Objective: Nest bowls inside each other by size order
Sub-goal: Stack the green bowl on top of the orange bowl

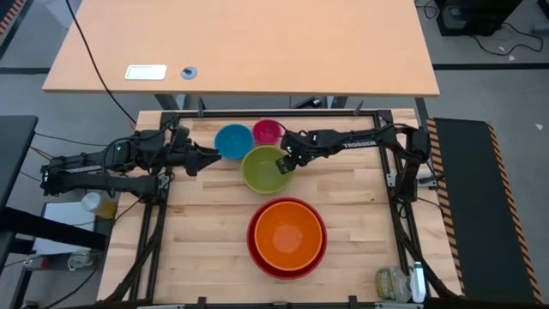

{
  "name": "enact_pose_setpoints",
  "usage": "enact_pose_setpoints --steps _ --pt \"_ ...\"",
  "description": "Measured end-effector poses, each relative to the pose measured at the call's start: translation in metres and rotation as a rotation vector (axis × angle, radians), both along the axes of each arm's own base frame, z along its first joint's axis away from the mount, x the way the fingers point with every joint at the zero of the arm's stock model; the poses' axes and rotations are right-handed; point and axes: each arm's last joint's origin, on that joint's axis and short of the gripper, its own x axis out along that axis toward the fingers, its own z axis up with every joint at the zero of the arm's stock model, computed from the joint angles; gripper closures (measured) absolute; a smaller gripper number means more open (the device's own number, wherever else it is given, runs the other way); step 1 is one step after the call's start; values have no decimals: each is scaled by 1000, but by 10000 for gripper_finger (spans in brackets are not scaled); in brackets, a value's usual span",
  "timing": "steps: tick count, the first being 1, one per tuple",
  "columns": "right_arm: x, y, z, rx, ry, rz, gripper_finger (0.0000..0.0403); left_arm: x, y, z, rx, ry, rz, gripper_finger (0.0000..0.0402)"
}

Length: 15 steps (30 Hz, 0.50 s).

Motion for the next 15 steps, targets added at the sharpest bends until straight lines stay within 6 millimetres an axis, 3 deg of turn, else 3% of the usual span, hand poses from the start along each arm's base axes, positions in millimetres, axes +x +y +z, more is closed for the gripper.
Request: enact_pose_setpoints --steps 8,15 --pt "0 2 -1 14 4 -23 246 3 0 -2 -5 13 1 131" --pt "-6 2 -3 24 48 -133 321 6 1 -3 -7 27 1 131"
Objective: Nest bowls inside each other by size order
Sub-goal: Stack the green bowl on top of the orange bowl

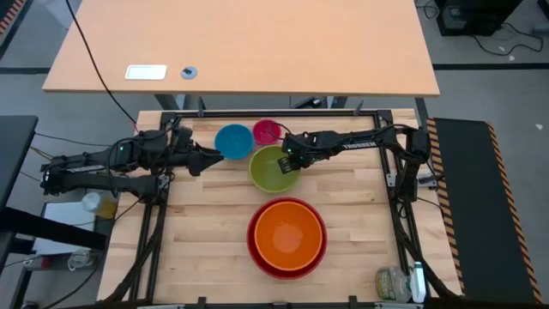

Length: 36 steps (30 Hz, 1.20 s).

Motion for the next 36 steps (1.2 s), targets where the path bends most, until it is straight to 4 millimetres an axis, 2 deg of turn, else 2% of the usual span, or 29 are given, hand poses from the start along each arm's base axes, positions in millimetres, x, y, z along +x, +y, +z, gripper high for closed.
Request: enact_pose_setpoints --steps 5,9,13,19,25,28,31,36 --pt "1 -2 3 -11 -19 -14 386 2 0 -1 -1 9 0 131" --pt "1 -3 7 -10 -11 2 381 2 0 -3 -2 24 0 131" --pt "5 2 20 -26 -23 92 380 2 0 -4 14 46 -5 131" --pt "4 20 60 -69 -116 206 387 1 2 -5 22 55 3 131" --pt "-12 36 104 -190 -227 150 381 0 6 -5 66 64 23 131" --pt "-19 42 113 -212 -230 156 381 0 7 -5 79 68 42 131" --pt "-21 53 121 -243 -252 243 381 0 7 -5 85 70 44 131" --pt "-16 87 124 -200 -308 525 380 0 7 -5 105 75 38 131"
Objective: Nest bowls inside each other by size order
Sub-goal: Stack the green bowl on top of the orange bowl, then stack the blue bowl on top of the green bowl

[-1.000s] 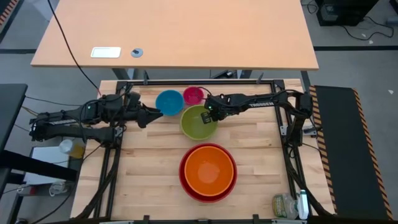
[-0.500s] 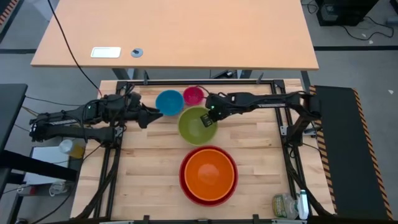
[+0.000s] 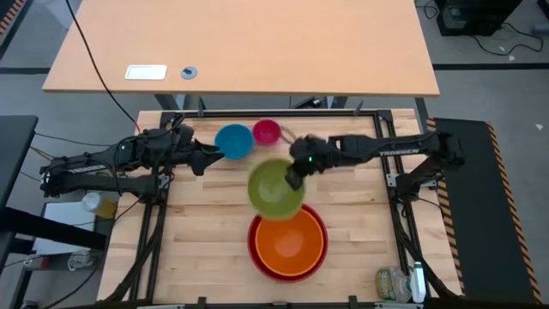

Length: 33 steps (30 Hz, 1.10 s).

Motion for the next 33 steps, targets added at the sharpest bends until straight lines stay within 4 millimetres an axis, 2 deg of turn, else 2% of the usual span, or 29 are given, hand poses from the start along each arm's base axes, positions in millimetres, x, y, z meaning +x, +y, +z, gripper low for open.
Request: enact_pose_setpoints --steps 2,6,9,13,17,21,24,33 --pt "3 18 -2 6 -6 113 379 0 0 0 3 0 7 131" --pt "8 51 -14 12 39 216 379 0 0 0 5 1 14 131" --pt "11 72 -29 31 111 243 379 0 0 0 6 -1 14 131" --pt "16 96 -28 -26 166 253 379 0 0 0 6 0 17 131" --pt "23 112 -34 -110 234 258 378 0 1 0 8 0 23 131" --pt "30 118 -43 -76 261 289 369 0 1 0 44 12 13 131" --pt "30 118 -50 -21 310 292 346 0 1 0 105 30 -6 131" --pt "19 102 -38 97 365 260 220 -1 2 0 182 57 19 131"
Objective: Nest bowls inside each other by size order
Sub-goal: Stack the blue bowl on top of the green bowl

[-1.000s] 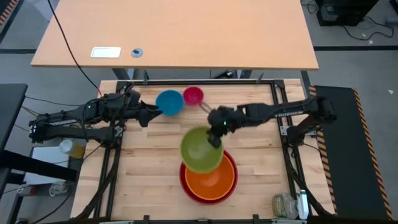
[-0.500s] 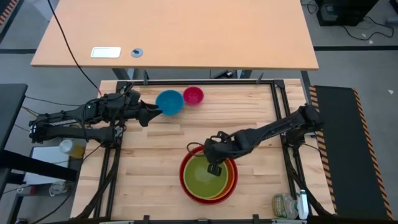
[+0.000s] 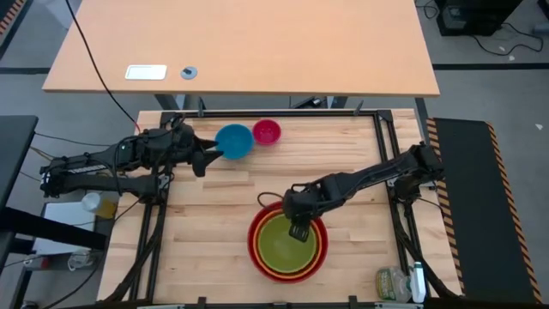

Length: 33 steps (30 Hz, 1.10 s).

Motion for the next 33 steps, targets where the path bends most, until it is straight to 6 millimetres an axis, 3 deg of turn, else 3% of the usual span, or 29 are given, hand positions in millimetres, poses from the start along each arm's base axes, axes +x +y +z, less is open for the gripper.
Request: enact_pose_setpoints --steps 6,9,12,17,21,26,33 --pt "-17 -18 20 -64 12 -80 159 0 1 0 -38 -16 36 131" --pt "-25 -28 36 -174 -59 -160 153 1 0 -3 -46 -21 31 131" --pt "-33 -41 47 -259 -132 -223 158 5 0 -20 -105 5 57 131" --pt "-56 -70 42 -278 -135 -273 173 7 8 -71 -318 69 160 135" --pt "-79 -83 39 -247 -179 -310 182 3 18 -98 -484 89 322 149" --pt "-98 -92 34 -240 -216 -340 183 0 36 -119 -581 122 497 163" --pt "-102 -97 29 -249 -233 -290 183 0 65 -134 -624 155 659 165"
